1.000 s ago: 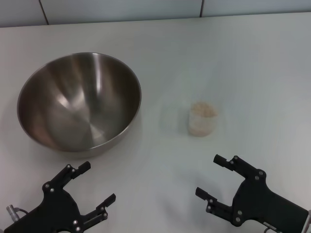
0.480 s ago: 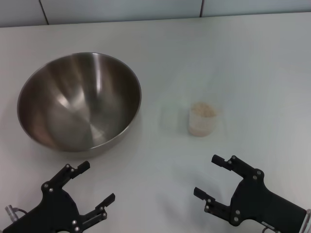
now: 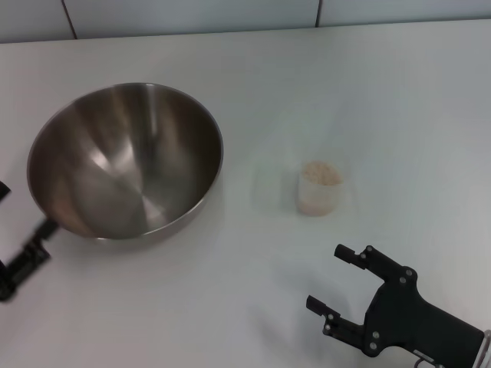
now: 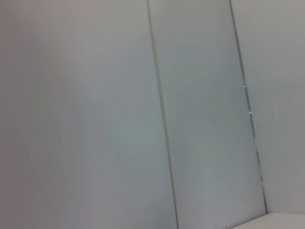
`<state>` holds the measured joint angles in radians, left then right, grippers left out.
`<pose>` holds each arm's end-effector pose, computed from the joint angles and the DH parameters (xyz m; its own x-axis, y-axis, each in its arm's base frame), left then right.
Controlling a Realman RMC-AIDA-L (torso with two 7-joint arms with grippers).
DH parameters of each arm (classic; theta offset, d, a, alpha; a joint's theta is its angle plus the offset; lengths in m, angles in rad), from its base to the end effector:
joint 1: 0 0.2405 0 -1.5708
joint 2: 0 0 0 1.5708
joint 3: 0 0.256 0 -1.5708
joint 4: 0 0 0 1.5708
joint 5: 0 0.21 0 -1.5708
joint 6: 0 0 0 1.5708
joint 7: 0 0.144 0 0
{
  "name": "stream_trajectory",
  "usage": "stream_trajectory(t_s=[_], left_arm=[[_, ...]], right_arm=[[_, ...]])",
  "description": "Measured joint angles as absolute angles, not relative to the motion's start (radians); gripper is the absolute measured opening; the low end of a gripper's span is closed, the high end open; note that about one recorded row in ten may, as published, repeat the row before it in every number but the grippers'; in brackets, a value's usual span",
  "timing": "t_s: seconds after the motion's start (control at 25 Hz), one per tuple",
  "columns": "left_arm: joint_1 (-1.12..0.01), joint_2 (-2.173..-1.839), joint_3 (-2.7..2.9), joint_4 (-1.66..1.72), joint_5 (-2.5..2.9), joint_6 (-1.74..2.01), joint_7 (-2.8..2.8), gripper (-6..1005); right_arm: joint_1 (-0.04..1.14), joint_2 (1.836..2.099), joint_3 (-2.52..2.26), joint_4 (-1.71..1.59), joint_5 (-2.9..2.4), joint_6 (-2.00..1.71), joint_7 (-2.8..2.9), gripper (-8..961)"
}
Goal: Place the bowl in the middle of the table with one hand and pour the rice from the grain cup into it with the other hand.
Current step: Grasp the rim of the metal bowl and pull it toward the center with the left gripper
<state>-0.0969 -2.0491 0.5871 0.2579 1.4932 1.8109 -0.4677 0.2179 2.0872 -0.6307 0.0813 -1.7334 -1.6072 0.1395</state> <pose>-0.3454 0.1810 0.0180 0.6911 -0.1635 0.7040 0.4804 -0.6238 -0.6165 0.3134 0.1628 -0.0865 0.7632 0.0451 -0.6446 -0.3609 -0.7976 -0.4832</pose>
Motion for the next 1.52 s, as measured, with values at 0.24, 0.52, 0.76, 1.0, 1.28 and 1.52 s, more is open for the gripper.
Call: stream_trajectory(t_s=[0.24,0.52,0.76,1.0,1.28,1.52], left_arm=[[-0.121,-2.077,0.54,0.691,1.475,1.697,-0.949,755],[-0.132,-2.077,0.689,1.084,1.521,1.397,-1.265,754],[-0.178,-2.063,1.011,1.563,2.162,1.022,-2.026,759],[-0.401,-2.07,0.964,1.592,2.542,1.36,-2.286,764],[-0.48,-2.069,0.993,1.517,2.572,1.474,-2.31,770],[-0.524,-2.067,1.009,1.411,2.605,1.481,-2.297,824]], right_arm=[[0.232,2.086,-0.63,0.081,-1.733,-1.608,0.14,766],[0.236,2.086,-0.629,0.084,-1.733,-1.608,0.139,766],[0.233,2.086,-0.627,0.093,-1.727,-1.608,0.14,766],[0.233,2.086,-0.627,0.101,-1.727,-1.609,0.139,767],[0.23,2.085,-0.627,0.106,-1.727,-1.607,0.14,767],[0.23,2.085,-0.627,0.106,-1.728,-1.605,0.14,767]])
